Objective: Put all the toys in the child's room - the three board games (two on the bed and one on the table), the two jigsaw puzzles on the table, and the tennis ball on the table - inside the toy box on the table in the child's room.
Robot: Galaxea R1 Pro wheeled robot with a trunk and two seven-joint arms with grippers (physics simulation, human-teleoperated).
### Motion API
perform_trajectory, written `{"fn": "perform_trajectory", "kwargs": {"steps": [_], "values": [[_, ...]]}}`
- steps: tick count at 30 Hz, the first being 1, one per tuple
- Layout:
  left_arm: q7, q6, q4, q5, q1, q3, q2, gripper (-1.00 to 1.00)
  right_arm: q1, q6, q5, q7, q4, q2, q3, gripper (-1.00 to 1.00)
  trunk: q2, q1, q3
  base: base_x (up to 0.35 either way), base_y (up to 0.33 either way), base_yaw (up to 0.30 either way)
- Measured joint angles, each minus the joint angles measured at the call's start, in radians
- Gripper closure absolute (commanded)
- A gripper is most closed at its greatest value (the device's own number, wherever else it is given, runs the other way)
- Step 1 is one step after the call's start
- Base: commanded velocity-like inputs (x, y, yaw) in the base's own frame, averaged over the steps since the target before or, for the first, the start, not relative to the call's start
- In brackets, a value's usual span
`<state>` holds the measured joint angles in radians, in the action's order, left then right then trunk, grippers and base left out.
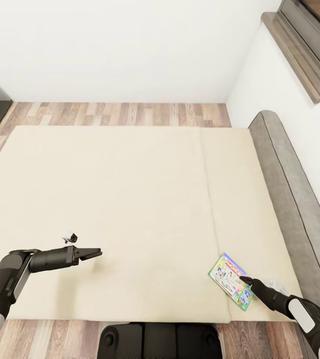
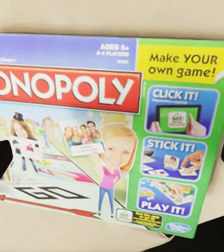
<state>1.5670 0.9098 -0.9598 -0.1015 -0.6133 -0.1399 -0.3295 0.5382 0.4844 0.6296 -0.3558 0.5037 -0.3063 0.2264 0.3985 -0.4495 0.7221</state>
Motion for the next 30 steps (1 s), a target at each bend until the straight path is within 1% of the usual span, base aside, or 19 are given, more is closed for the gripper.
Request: {"fn": "perform_trajectory", "kwargs": {"steps": [23,30], "values": [[0.000,0.000,0.000,0.000,0.000,0.000,0.000,-1.00,0.000,-0.005,-0.004,-0.002,0.000,0.001,-0.004,-1.00,0.000,0.000,0.038,0.000,0.000,0.000],[0.000,0.000,0.000,0.000,0.000,0.000,0.000,-1.00,0.000,-0.006,-0.004,-0.007,0.000,0.001,-0.005,-1.00,0.000,0.000,0.043,0.000,0.000,0.000]]}}
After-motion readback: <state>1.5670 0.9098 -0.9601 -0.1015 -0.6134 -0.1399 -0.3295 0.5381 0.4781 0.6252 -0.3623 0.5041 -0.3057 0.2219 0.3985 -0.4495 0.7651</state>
